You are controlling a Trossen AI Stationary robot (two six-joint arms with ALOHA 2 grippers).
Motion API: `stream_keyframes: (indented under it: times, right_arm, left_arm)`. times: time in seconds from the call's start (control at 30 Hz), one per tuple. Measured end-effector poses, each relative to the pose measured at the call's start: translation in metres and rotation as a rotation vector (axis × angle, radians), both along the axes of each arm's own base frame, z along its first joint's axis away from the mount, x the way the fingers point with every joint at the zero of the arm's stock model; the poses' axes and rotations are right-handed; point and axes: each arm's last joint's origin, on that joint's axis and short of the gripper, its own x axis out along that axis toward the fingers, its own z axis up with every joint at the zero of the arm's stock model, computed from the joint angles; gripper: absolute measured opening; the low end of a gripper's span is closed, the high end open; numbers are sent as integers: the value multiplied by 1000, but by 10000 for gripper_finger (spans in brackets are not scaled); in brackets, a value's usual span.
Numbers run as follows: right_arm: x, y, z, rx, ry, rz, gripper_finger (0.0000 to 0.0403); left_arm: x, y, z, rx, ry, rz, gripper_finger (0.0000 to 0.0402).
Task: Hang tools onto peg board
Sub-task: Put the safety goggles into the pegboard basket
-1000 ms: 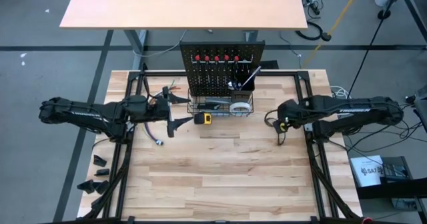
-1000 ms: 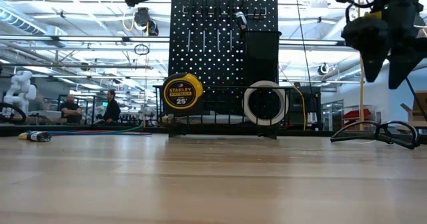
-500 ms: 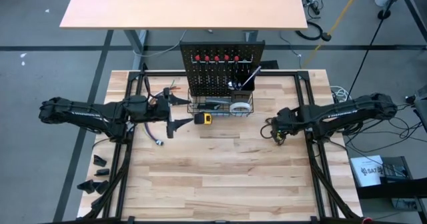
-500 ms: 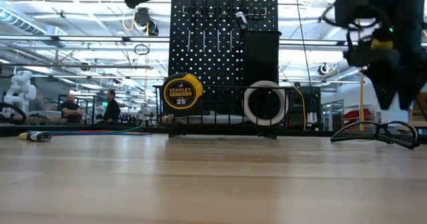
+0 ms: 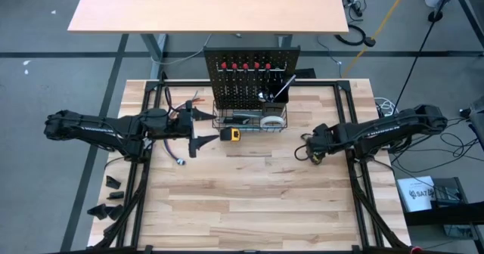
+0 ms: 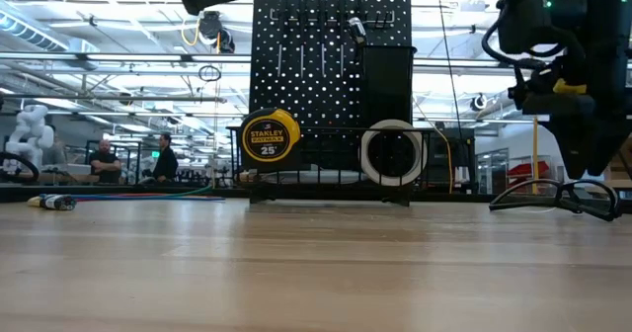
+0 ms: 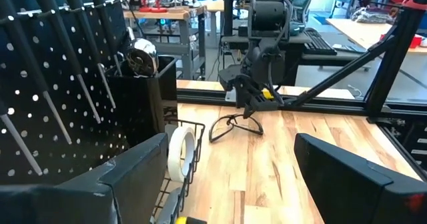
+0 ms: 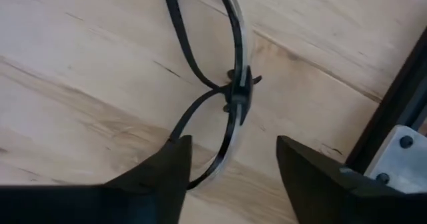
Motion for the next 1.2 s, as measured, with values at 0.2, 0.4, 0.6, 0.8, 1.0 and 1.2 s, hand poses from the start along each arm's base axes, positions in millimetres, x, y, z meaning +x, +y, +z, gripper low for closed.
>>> stream_keyframes:
  times: [0.2, 0.4, 0.6, 0.8, 1.0, 1.2]
  right_arm:
    - [1, 4, -11, -19, 41, 25, 164]
    - [4, 4, -16, -56, 64, 12, 138]
    - [8, 11, -26, -67, 111, 40, 111]
    - [7, 18, -29, -78, 142, 44, 74]
    - [8, 24, -12, -71, 97, 65, 16]
    - [13, 27, 22, -106, 109, 81, 24]
  left_arm:
    - [-1, 0, 1, -18, -6, -5, 327]
    - [-1, 0, 1, -18, -8, -5, 327]
    - [-1, -1, 1, -21, -11, -16, 327]
    - [-1, -5, 1, -21, -10, -38, 327]
    - [-6, -7, 5, -23, -30, -49, 327]
    - [-20, -5, 16, -48, -99, -24, 327]
